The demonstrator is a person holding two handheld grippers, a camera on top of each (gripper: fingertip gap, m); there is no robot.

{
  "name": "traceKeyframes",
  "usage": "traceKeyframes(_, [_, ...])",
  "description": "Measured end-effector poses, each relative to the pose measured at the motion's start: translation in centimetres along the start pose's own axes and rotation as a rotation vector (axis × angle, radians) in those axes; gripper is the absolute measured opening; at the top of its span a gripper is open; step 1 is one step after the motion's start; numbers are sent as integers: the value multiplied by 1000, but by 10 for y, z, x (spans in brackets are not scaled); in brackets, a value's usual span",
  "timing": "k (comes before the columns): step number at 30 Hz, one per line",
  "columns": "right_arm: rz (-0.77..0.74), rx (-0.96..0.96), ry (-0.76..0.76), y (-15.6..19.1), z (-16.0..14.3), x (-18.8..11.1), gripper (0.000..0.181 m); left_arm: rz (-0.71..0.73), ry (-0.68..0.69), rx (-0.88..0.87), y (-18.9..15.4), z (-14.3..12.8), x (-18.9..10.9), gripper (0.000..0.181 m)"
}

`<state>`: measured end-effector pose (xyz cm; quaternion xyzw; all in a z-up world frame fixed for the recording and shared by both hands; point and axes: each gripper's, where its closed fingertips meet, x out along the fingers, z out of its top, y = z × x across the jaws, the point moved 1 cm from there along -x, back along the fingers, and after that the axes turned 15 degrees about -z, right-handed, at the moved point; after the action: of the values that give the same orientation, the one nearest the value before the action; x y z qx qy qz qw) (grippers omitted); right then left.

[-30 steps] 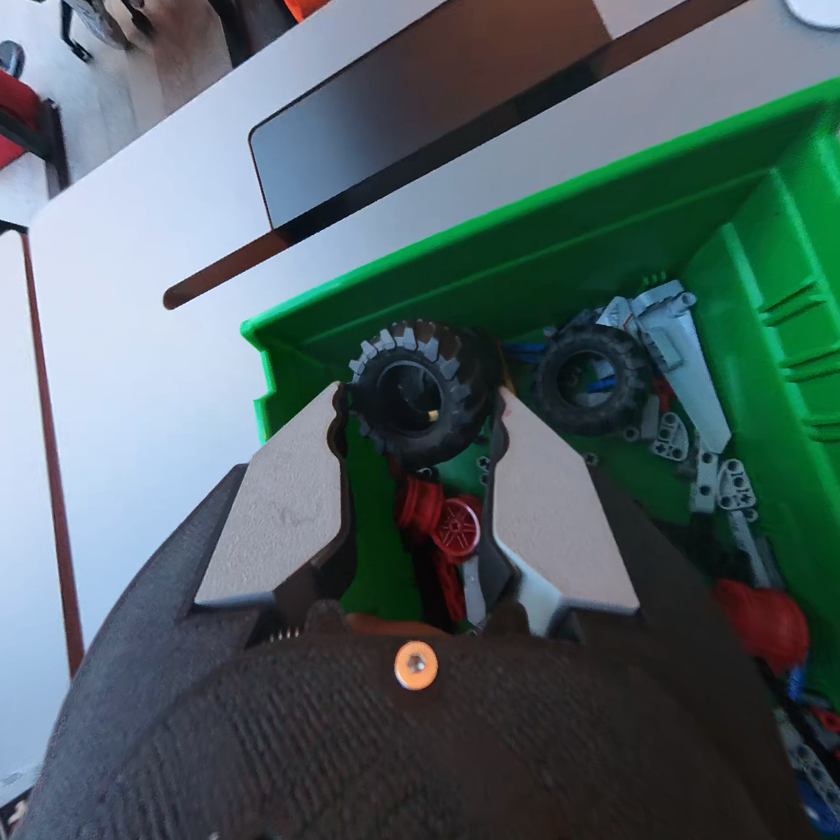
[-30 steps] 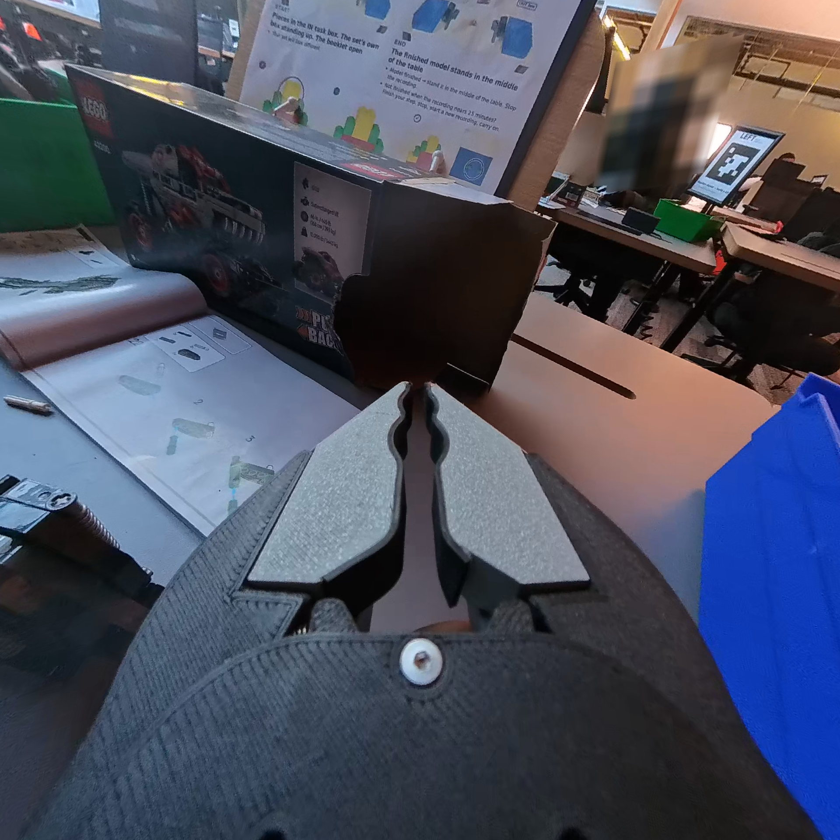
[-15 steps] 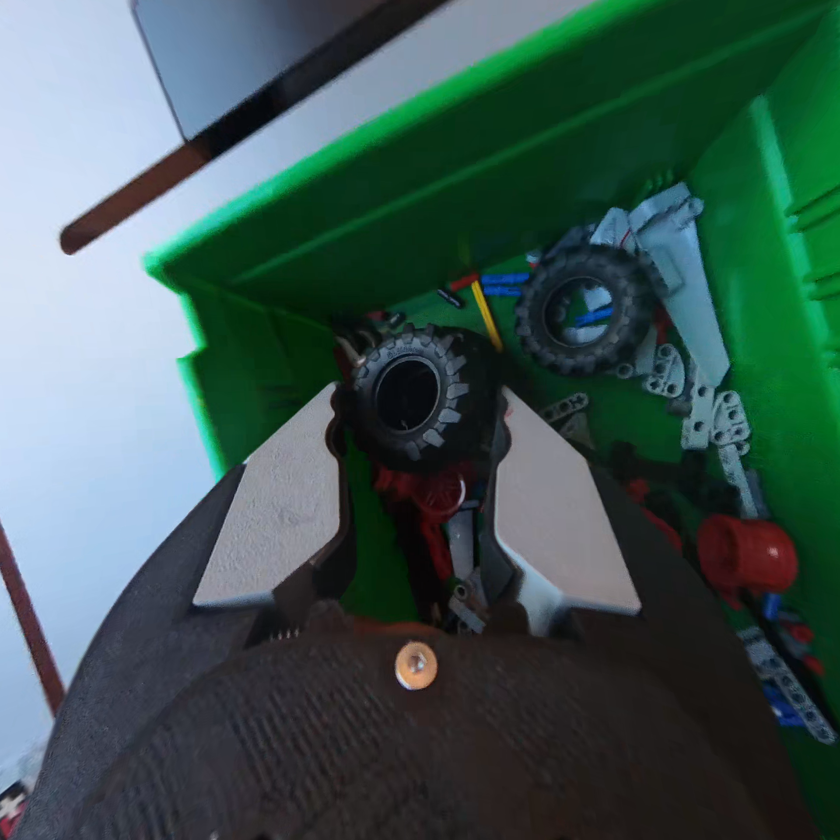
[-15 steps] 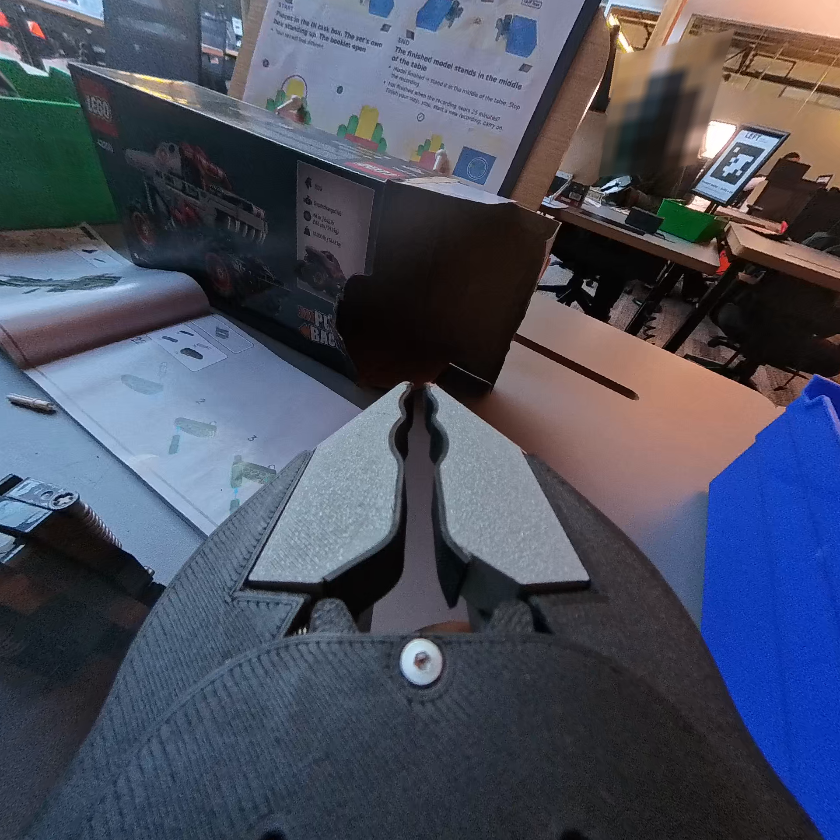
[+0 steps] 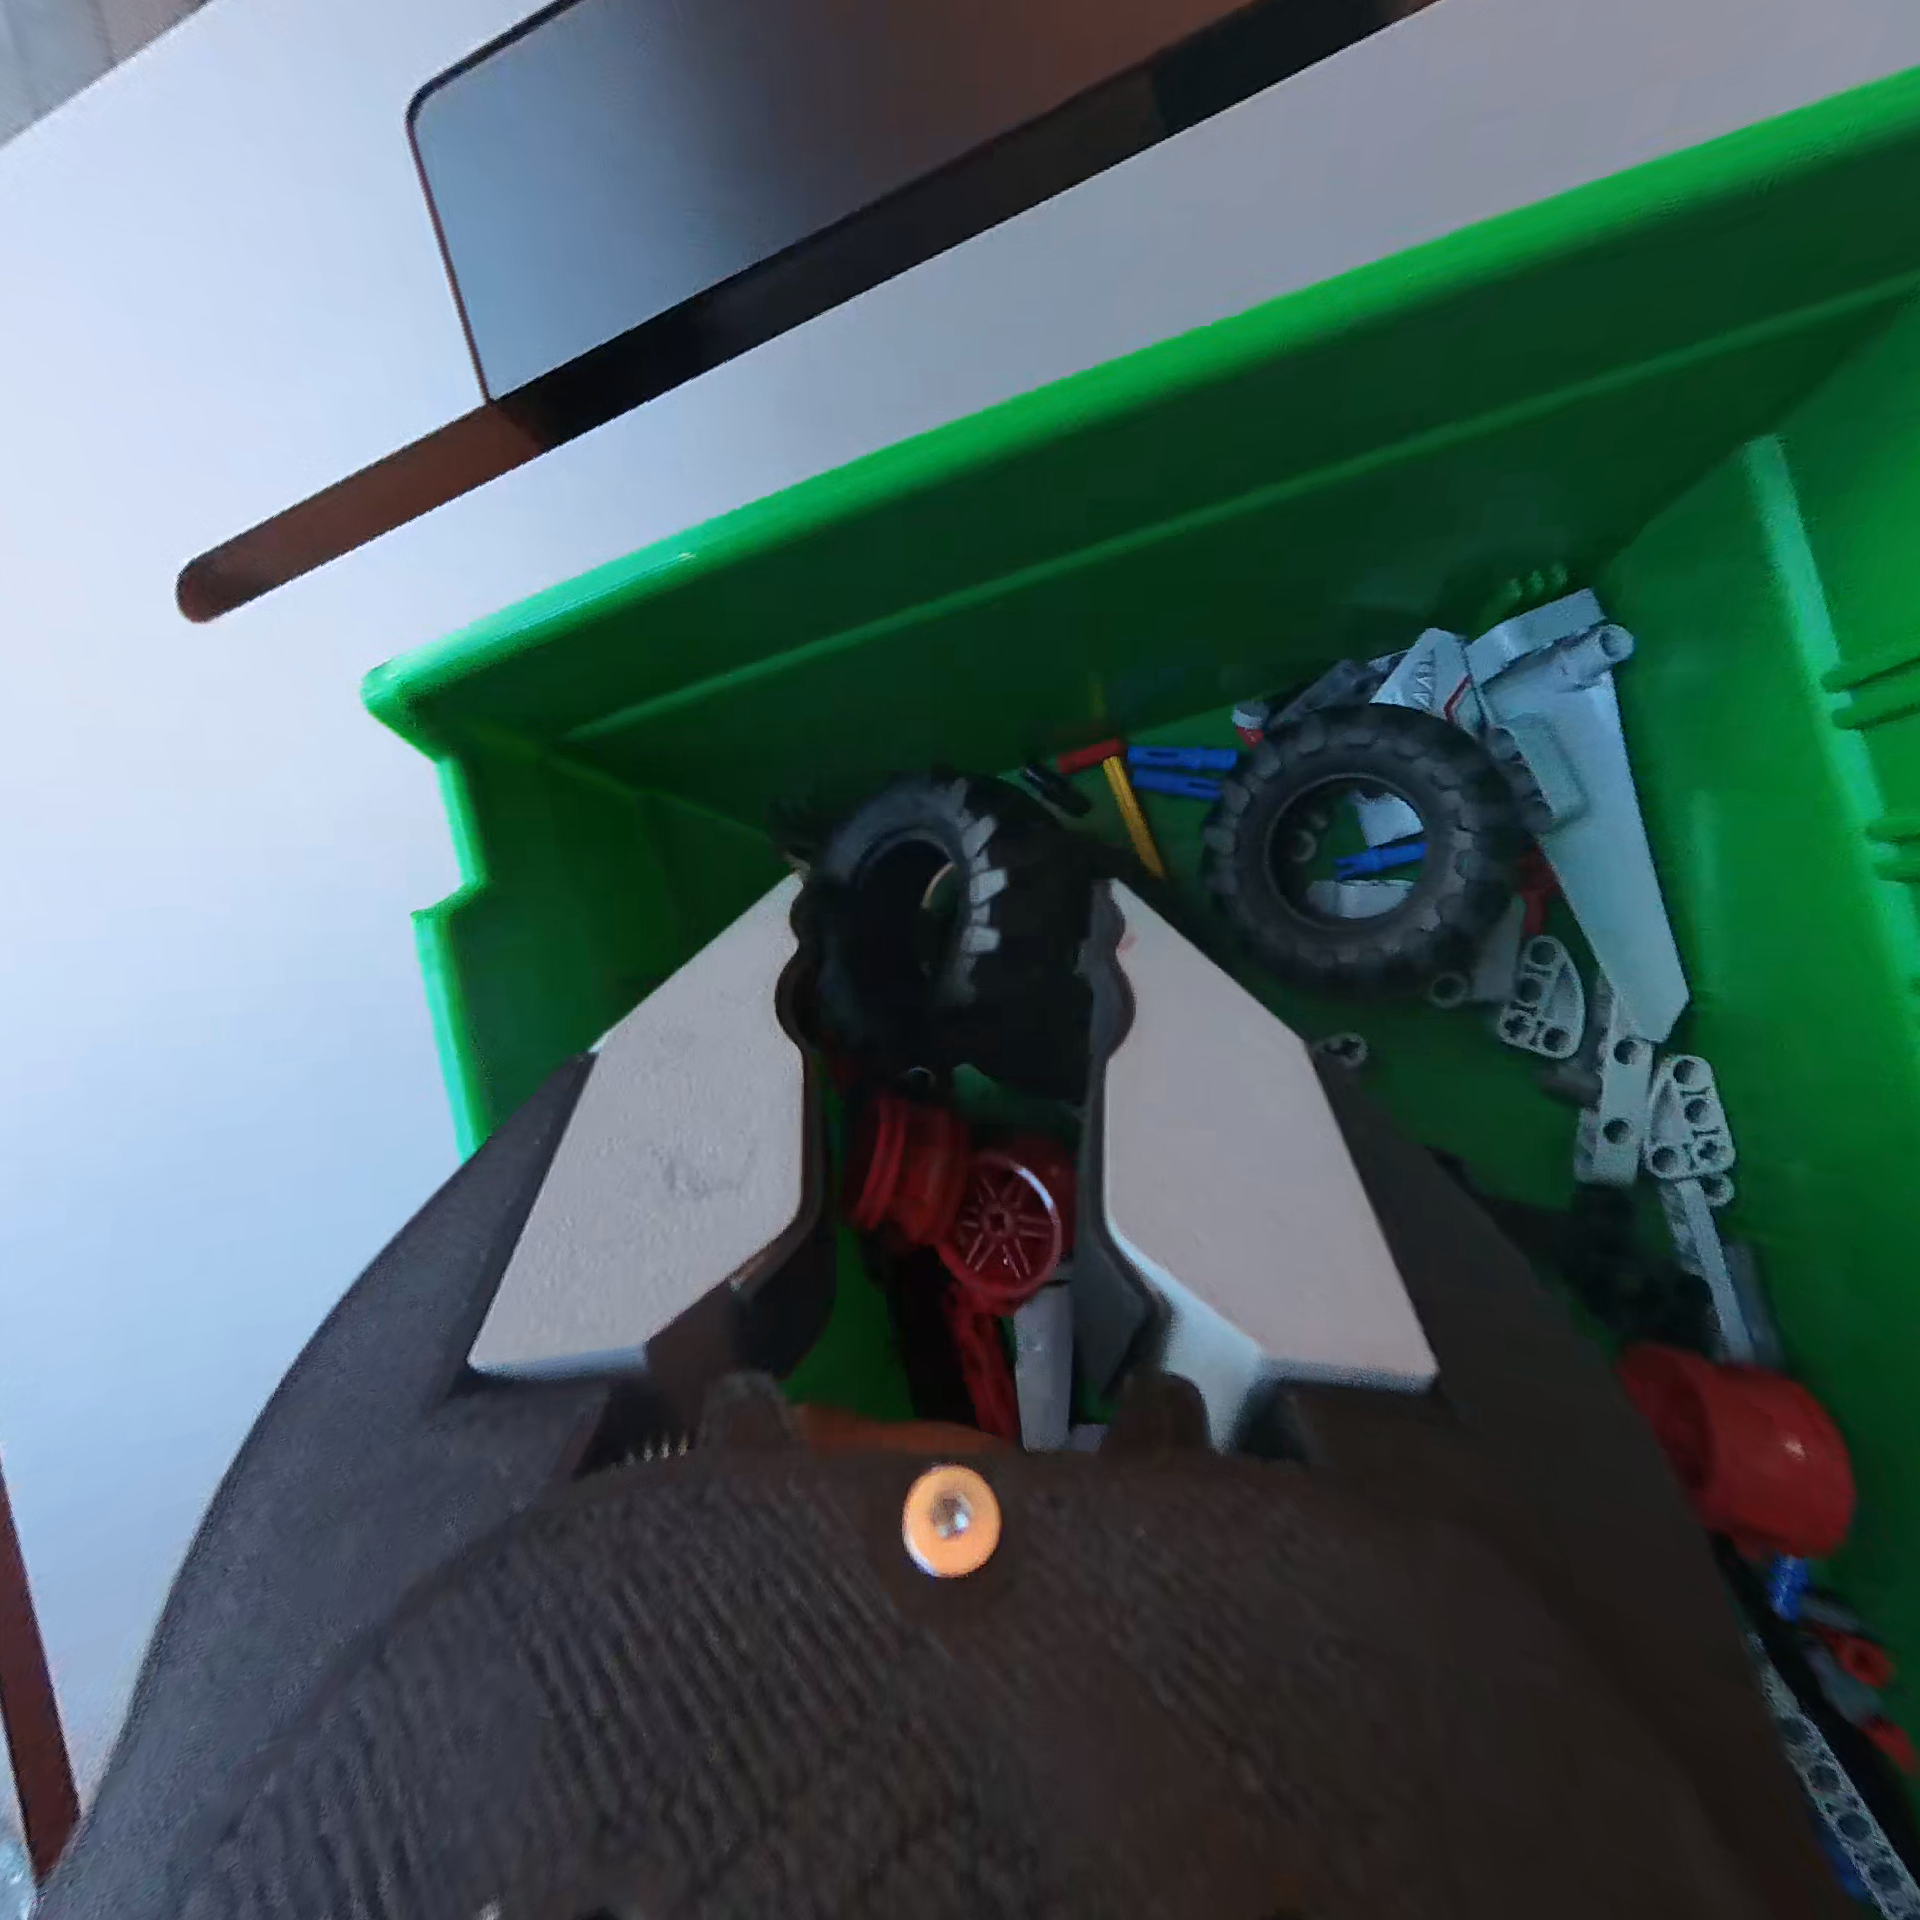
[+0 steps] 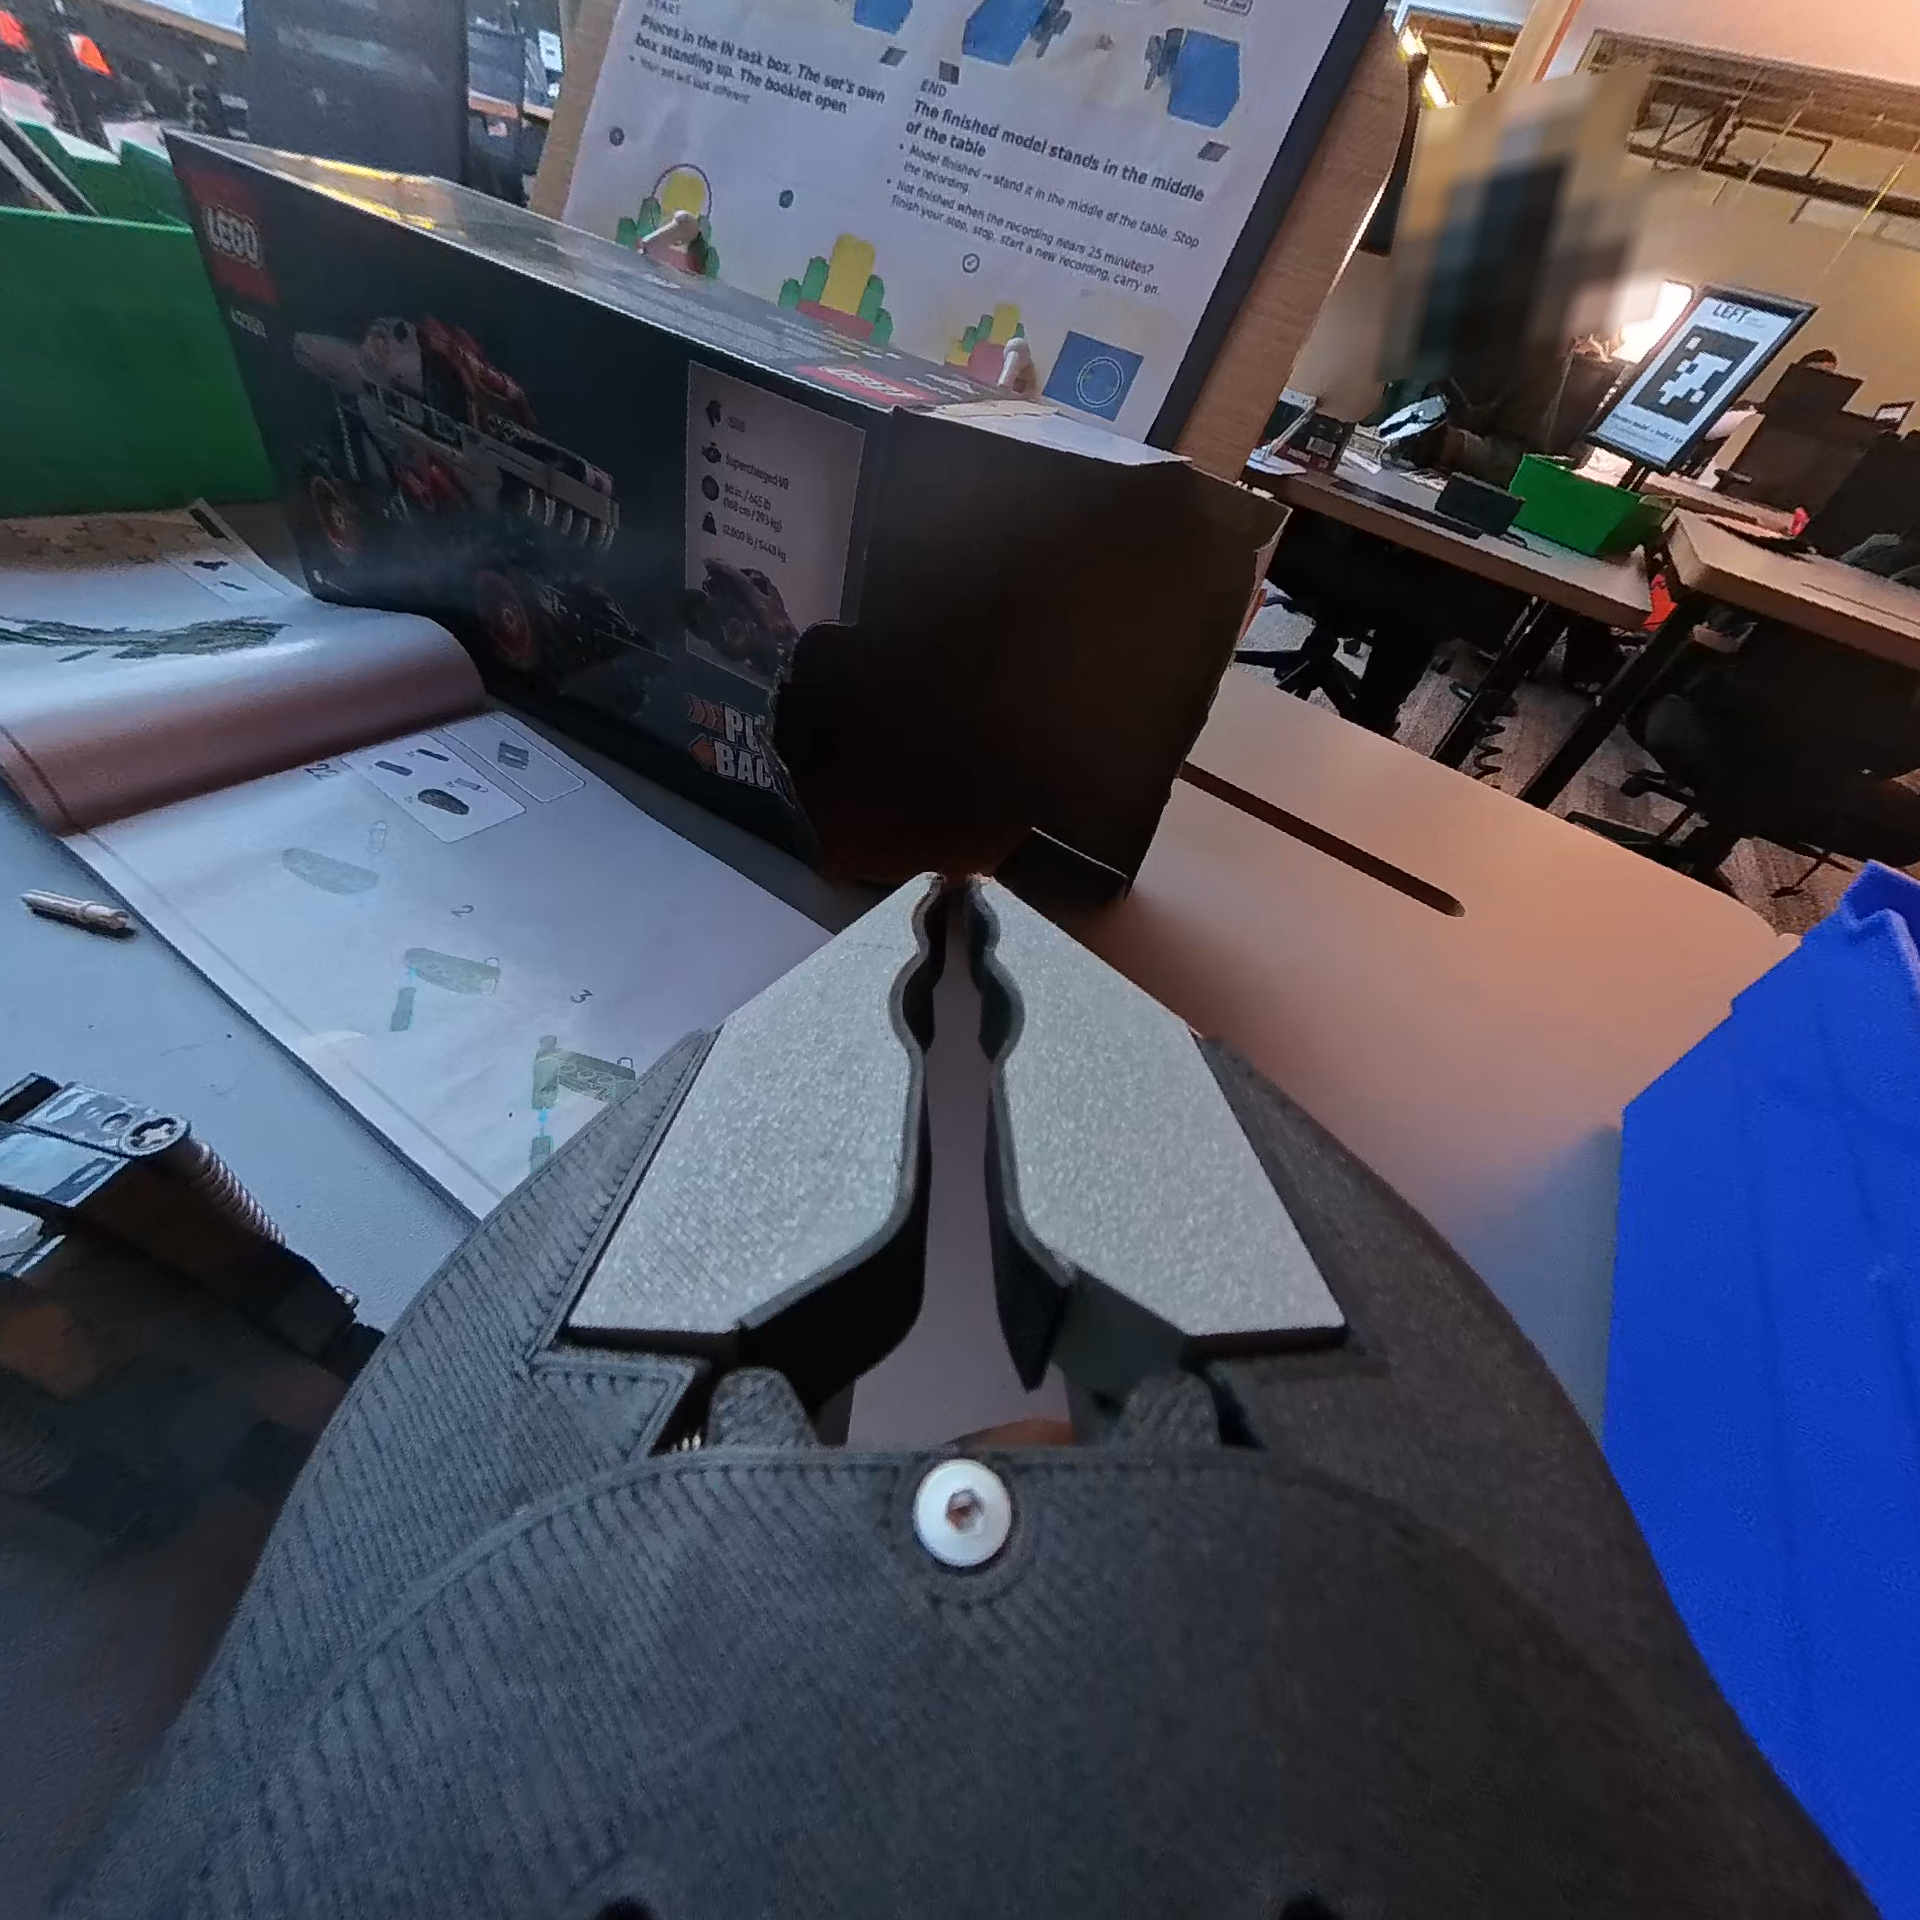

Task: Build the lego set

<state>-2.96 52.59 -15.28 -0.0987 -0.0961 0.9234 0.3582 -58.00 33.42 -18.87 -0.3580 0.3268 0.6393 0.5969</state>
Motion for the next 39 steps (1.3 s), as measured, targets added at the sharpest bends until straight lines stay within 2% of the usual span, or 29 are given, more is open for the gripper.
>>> traceKeyframes(3, [3, 5, 0, 0, 0, 0, 0, 35, -30, 9, 3, 6, -9, 57])
traceKeyframes(9, [8, 4, 0, 1, 0, 0, 0, 25, -76, 34, -1, 11, -27, 56])
traceKeyframes(13, [9, 6, -1, 0, 0, 0, 0, -70, 59, 99, -20, -9, -10, 61])
traceKeyframes(15, [7, 6, -1, 0, 0, 0, 0, -38, 104, 116, -16, -14, 0, 65])
traceKeyframes(17, [4, 5, -2, -1, 0, 0, 0, -35, 101, 139, -17, -11, 5, 60])
traceKeyframes(19, [2, 6, -2, -1, 1, 0, 0, -120, 110, 149, -29, -11, 10, 30])
traceKeyframes(20, [2, 7, -2, -1, 1, -1, 0, -120, 107, 165, -30, -10, 10, 27])
traceKeyframes(23, [2, 7, -2, -2, 0, 0, 0, -85, 85, 178, -26, -4, 3, 25])
traceKeyframes(25, [3, 7, -3, -2, 1, 0, 0, -80, 32, 176, -26, 4, -5, 22])
traceKeyframes(26, [3, 7, -3, -1, 1, 0, 0, -80, -5, 179, -27, 9, -11, 15])
traceKeyframes(29, [6, 8, -2, -1, 1, 0, 0, -72, -74, 187, -30, 21, -29, 14])
traceKeyframes(32, [8, 6, -3, -1, 1, 0, 0, -65, -78, 201, -34, 22, -35, 14])
traceKeyframes(39, [7, 6, -5, -1, 1, -1, 0, -53, -33, 204, -34, 18, -27, 14])
